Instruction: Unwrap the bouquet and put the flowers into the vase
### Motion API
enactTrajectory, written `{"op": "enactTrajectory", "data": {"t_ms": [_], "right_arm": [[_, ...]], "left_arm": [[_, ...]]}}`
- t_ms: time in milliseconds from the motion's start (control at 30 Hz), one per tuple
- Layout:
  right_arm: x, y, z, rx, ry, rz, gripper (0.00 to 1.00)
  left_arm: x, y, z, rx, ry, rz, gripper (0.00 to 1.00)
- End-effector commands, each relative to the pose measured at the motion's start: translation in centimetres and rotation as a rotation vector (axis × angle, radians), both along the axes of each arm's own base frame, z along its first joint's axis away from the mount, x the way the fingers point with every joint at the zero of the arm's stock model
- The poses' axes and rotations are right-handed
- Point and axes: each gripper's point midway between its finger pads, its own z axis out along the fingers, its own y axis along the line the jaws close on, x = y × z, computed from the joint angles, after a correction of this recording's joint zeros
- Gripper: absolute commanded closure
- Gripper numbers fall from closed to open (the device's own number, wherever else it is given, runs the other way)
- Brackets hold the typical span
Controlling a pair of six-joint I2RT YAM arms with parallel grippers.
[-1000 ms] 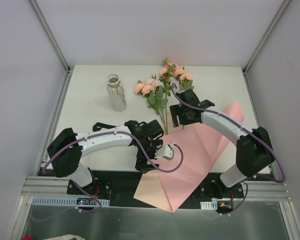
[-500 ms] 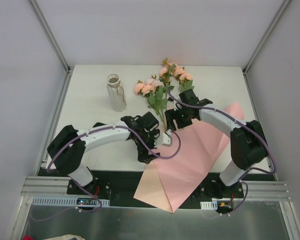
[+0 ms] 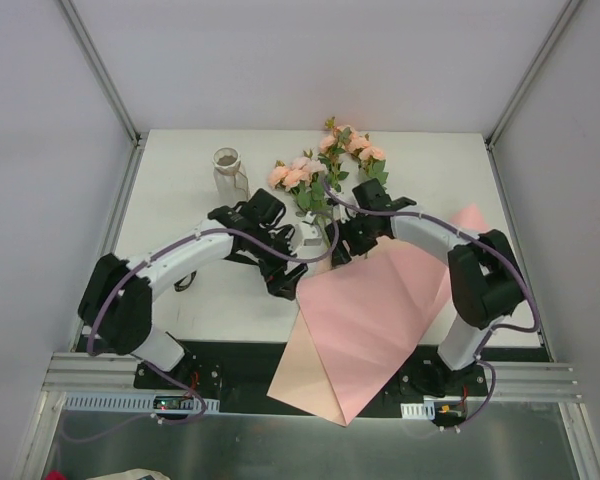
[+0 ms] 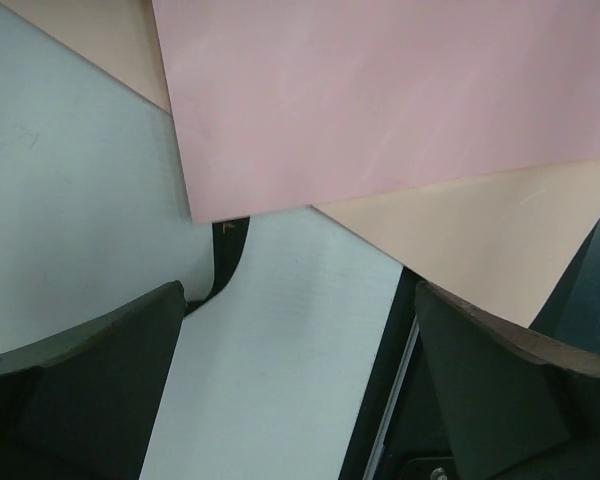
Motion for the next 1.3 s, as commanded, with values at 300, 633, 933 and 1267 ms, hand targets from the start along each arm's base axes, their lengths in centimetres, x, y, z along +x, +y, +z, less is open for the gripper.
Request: {"op": "enactTrajectory", "data": {"t_ms": [300, 633, 933, 1267], "right_arm": [[2.0, -5.2, 15.0, 0.218, -0.543, -0.343, 0.35], [0.6, -5.6, 19.8, 0.363, -0.604, -0.379, 0.37], [0.3, -5.7, 21.1, 0.398, -0.602, -0.384, 0.38], [0.4, -5.7, 22.4, 0.416, -0.618, -0.39, 0.38]], "left_arm": [[4.2, -4.9, -5.5, 0.039, 0.181, 0.037, 0.01], [4.4, -4.9, -8.4, 0.067, 0.206, 0.011, 0.08], [3.8, -4.9, -8.5, 0.059, 0.223, -0.01, 0.41], [3.7, -5.1, -6.8, 0.056, 0.152, -0.03, 0.75]]}}
